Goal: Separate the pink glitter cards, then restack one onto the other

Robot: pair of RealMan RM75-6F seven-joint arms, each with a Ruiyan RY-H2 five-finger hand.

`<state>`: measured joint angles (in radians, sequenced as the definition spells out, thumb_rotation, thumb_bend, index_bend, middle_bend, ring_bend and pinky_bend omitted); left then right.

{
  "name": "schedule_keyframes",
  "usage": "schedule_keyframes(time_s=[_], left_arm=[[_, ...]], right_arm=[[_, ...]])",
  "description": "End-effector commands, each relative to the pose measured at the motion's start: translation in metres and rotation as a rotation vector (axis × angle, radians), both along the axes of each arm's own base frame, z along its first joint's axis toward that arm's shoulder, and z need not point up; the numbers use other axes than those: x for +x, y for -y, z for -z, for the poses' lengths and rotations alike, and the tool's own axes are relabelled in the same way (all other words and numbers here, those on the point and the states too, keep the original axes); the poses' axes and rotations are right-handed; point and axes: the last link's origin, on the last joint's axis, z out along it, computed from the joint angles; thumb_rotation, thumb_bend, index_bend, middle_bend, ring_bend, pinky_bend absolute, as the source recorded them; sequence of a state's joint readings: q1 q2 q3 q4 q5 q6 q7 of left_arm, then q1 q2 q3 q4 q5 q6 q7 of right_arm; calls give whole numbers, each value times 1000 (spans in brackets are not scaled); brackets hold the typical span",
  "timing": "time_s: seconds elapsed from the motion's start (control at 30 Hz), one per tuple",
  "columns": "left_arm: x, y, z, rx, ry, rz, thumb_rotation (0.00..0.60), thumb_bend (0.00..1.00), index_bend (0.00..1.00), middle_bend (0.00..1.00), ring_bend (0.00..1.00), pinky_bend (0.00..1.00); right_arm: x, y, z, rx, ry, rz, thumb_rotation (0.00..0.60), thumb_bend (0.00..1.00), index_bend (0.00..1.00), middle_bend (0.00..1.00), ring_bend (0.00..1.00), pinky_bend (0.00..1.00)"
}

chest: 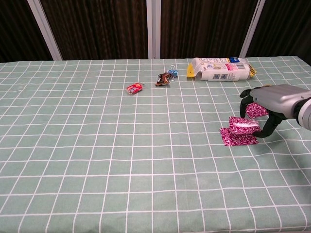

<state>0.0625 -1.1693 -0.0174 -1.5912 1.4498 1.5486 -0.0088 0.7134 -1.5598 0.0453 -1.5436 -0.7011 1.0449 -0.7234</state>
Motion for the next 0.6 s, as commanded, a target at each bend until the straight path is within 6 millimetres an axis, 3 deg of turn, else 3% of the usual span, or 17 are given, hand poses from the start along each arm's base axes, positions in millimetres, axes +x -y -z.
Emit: schedule_keyframes(time_s=[0.03, 0.6], left_arm=[[-1, 2, 0, 0, 2, -4, 600, 57, 197, 154, 132, 137], [-6, 5, 1, 3, 12, -13, 600, 57, 197, 154, 132, 138]], right_arm=[[0, -1, 6, 10, 2, -1, 569, 180, 354, 46, 0, 0], [4, 0, 18, 27, -36, -49, 561, 179, 332, 38, 0, 0]])
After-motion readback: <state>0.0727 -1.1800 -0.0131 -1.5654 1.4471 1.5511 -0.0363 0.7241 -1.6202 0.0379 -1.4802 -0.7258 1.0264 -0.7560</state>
